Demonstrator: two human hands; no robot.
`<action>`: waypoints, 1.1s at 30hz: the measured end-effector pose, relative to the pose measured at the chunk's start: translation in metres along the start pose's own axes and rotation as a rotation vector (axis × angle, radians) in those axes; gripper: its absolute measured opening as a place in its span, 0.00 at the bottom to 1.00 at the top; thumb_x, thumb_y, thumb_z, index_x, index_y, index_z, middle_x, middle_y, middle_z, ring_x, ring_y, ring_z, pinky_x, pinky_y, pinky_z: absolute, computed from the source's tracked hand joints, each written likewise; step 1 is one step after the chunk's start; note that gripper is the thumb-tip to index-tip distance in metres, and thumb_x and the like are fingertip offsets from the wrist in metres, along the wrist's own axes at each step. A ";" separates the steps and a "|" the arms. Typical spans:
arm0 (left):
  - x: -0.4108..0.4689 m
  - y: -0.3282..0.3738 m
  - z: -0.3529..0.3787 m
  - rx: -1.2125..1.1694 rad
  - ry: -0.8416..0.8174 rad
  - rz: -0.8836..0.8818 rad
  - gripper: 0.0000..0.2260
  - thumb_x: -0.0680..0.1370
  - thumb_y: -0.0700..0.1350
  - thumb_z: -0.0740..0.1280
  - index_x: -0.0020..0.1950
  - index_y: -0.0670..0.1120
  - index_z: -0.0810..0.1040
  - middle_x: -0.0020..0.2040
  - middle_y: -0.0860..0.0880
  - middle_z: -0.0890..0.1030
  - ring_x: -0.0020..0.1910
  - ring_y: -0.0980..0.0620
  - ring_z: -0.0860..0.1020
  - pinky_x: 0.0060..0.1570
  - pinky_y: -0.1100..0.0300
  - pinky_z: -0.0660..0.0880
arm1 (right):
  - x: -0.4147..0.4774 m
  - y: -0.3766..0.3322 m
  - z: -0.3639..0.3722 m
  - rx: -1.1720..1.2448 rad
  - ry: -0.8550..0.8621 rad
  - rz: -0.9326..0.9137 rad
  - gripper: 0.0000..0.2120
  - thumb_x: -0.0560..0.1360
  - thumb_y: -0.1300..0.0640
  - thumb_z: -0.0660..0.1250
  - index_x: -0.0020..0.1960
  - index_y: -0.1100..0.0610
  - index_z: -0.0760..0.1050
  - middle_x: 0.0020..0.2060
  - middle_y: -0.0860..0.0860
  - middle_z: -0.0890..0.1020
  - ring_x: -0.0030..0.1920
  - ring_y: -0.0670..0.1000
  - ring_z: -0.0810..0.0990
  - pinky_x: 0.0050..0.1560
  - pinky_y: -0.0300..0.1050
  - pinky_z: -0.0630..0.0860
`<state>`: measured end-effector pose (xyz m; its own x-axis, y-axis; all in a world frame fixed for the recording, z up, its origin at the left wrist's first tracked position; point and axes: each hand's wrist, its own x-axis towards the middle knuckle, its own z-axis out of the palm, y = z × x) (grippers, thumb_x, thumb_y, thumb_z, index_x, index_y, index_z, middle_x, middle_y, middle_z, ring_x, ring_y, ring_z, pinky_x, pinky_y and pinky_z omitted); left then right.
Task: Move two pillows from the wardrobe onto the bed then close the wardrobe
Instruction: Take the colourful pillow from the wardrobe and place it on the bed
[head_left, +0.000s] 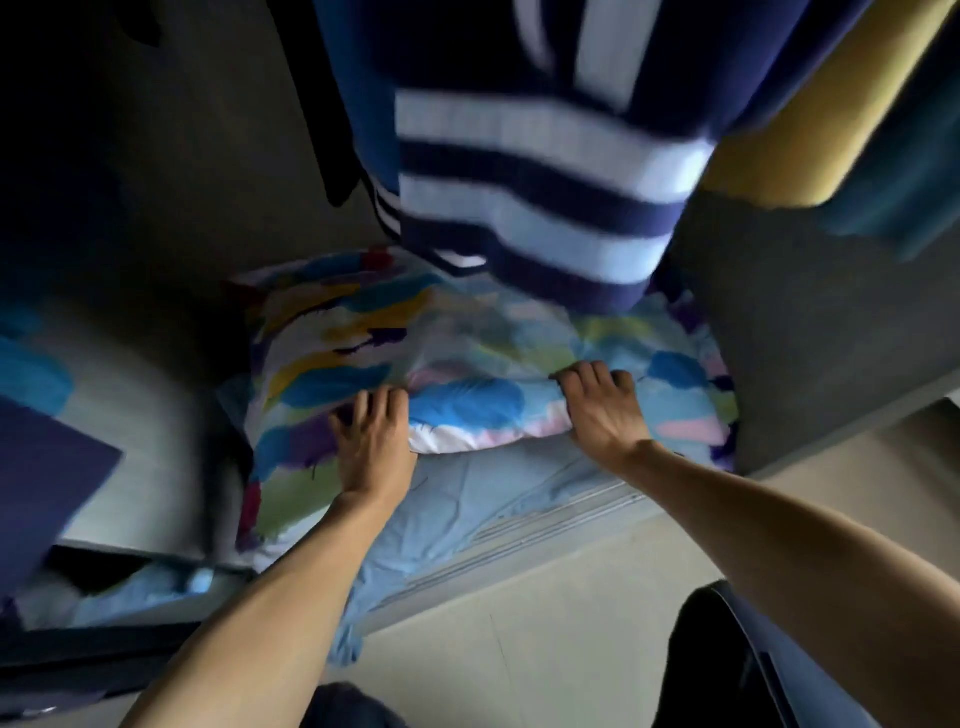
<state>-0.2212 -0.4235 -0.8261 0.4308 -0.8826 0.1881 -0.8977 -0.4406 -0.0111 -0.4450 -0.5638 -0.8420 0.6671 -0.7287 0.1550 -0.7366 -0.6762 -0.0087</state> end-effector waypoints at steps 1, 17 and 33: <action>-0.004 0.000 -0.017 -0.018 -0.003 -0.006 0.16 0.63 0.31 0.71 0.47 0.42 0.75 0.46 0.41 0.79 0.48 0.39 0.77 0.46 0.40 0.73 | -0.002 0.000 -0.019 0.016 0.036 -0.002 0.19 0.64 0.58 0.55 0.53 0.59 0.73 0.42 0.59 0.80 0.43 0.61 0.79 0.40 0.53 0.74; -0.105 0.020 -0.291 0.008 -0.419 0.159 0.17 0.60 0.41 0.77 0.45 0.43 0.77 0.44 0.44 0.82 0.46 0.43 0.80 0.41 0.49 0.76 | -0.146 -0.027 -0.310 0.097 -0.406 0.068 0.17 0.72 0.58 0.66 0.59 0.60 0.73 0.50 0.58 0.77 0.51 0.61 0.76 0.47 0.53 0.71; -0.149 0.084 -0.501 0.010 -0.440 0.544 0.16 0.74 0.49 0.66 0.59 0.48 0.67 0.57 0.48 0.75 0.59 0.46 0.73 0.53 0.49 0.70 | -0.289 -0.020 -0.545 0.058 -0.349 0.351 0.24 0.68 0.51 0.73 0.60 0.57 0.73 0.53 0.57 0.78 0.54 0.60 0.77 0.50 0.53 0.74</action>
<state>-0.4072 -0.2468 -0.3627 -0.0797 -0.9617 -0.2623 -0.9966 0.0827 -0.0002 -0.6839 -0.2809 -0.3483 0.3846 -0.8997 -0.2065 -0.9227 -0.3811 -0.0580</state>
